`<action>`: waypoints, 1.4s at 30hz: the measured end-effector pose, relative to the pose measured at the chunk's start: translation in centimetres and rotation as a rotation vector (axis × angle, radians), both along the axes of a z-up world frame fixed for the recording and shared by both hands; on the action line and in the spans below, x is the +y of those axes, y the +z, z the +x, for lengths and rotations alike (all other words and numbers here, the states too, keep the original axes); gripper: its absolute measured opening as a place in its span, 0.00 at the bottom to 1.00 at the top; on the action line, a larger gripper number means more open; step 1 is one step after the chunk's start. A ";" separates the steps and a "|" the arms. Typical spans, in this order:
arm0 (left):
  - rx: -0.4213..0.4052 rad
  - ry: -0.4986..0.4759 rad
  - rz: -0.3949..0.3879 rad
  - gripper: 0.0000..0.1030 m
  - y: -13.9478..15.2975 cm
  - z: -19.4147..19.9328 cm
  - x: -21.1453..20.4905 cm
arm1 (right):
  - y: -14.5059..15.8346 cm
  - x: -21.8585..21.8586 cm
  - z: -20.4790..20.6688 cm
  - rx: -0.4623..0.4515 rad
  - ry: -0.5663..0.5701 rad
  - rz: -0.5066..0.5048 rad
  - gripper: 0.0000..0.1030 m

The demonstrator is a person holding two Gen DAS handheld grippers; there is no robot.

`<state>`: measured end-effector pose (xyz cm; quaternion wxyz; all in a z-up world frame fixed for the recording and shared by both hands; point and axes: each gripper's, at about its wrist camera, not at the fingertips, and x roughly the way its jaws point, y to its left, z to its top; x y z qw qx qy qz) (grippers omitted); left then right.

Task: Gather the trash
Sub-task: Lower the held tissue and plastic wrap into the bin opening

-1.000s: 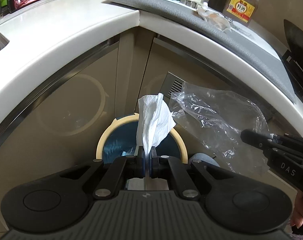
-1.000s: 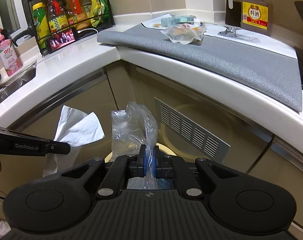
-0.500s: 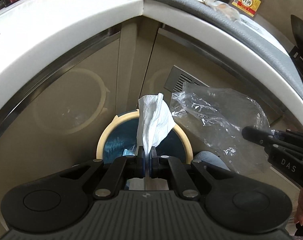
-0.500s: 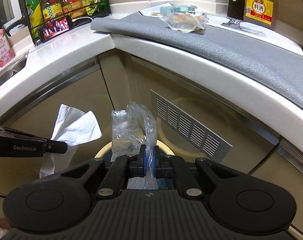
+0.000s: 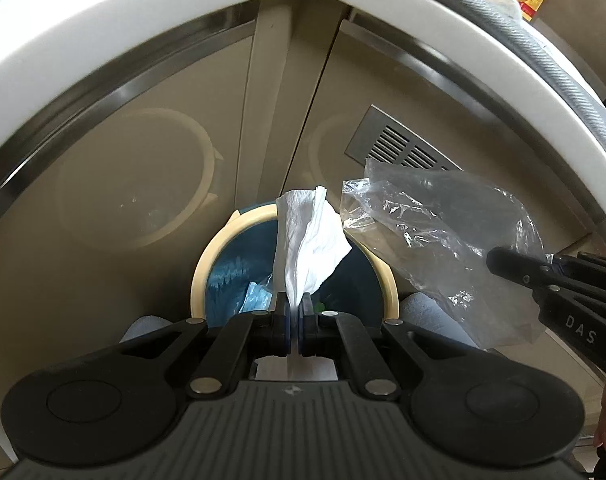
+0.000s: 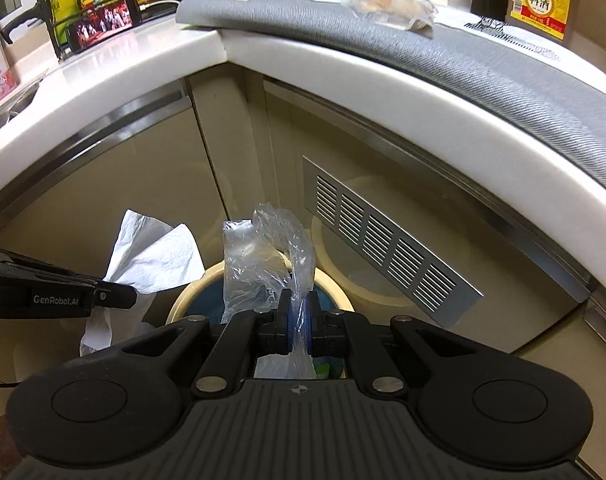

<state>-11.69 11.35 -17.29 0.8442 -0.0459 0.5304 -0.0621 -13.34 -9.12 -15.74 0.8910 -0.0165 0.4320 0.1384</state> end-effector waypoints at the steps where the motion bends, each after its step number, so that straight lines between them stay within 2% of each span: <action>1: 0.004 0.004 -0.004 0.03 -0.2 0.2 0.1 | -0.1 0.1 0.3 0.006 0.002 -0.002 0.06; 5: 0.020 0.024 -0.016 0.03 -0.8 0.7 0.7 | -1.1 0.5 1.1 0.029 0.003 -0.002 0.06; 13: 0.078 0.051 0.010 0.03 -2.7 2.1 0.6 | -3.7 1.1 2.4 0.079 0.008 -0.009 0.06; 28: 0.184 -0.005 0.102 0.03 -8.2 5.5 -1.6 | -9.0 2.6 5.4 0.185 -0.003 -0.075 0.06; 42: 0.242 -0.033 0.168 0.03 -11.4 6.7 -2.8 | -12.5 4.0 7.8 0.252 0.004 -0.115 0.06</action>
